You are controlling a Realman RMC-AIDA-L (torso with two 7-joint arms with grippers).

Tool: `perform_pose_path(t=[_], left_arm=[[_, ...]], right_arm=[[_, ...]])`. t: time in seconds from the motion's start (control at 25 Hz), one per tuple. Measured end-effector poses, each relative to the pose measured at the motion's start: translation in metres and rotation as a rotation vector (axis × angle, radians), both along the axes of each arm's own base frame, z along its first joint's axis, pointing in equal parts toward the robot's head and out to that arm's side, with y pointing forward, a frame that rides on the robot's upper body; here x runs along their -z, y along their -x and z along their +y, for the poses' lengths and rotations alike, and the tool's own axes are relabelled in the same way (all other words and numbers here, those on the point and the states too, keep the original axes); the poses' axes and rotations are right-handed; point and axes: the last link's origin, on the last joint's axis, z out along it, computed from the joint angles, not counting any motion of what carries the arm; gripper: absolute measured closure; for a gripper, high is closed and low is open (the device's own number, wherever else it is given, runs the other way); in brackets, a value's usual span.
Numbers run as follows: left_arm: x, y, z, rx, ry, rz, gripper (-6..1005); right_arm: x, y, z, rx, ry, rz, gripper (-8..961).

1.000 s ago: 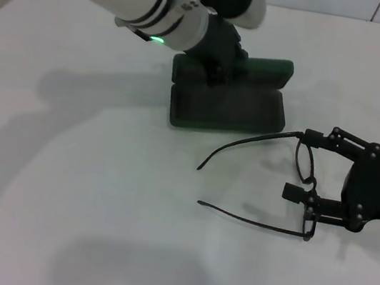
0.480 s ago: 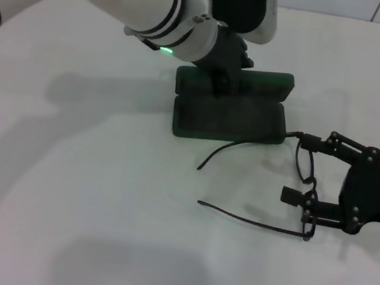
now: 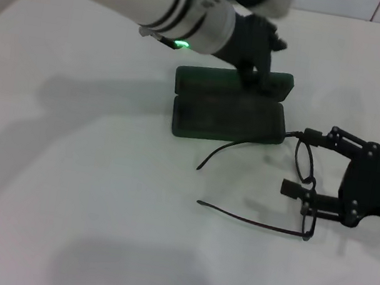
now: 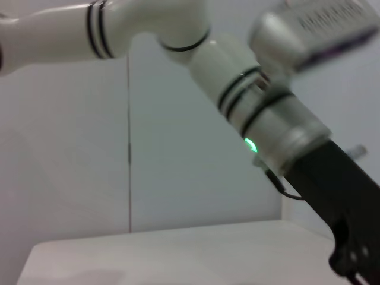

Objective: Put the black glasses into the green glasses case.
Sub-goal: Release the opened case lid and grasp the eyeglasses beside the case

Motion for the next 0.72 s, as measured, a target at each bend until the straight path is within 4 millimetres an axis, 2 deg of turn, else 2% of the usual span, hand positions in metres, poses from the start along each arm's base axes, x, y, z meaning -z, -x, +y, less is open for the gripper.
perform_pose_path(t=[0.12, 0.24, 0.32, 0.4, 0.56, 0.68, 0.72], left_arm=[[-0.016, -0.002, -0.009, -0.023, -0.009, -0.184, 379], [-0.027, 0.009, -0.023, -0.059, 0.002, -0.373, 377], [-0.034, 0.026, -0.035, -0.080, -0.003, -0.509, 375], [-0.044, 0.053, -0.048, -0.110, -0.035, -0.669, 373], [-0.062, 0.094, -0.067, -0.163, -0.040, -0.929, 379], [-0.070, 0.130, -0.081, -0.217, -0.069, -1.063, 380], [-0.071, 0.136, -0.083, -0.231, -0.079, -1.076, 380]], right_arm=[[-0.001, 0.004, 0.005, 0.004, -0.021, 0.015, 95], [-0.005, 0.010, 0.015, -0.012, -0.064, -0.001, 96], [-0.008, 0.013, 0.023, -0.032, -0.095, -0.038, 96], [-0.012, 0.020, 0.032, -0.078, -0.112, -0.099, 96], [-0.019, 0.036, 0.045, -0.176, -0.074, -0.227, 96], [-0.022, 0.051, 0.056, -0.259, -0.023, -0.366, 96], [-0.023, 0.059, 0.060, -0.294, 0.004, -0.428, 96]])
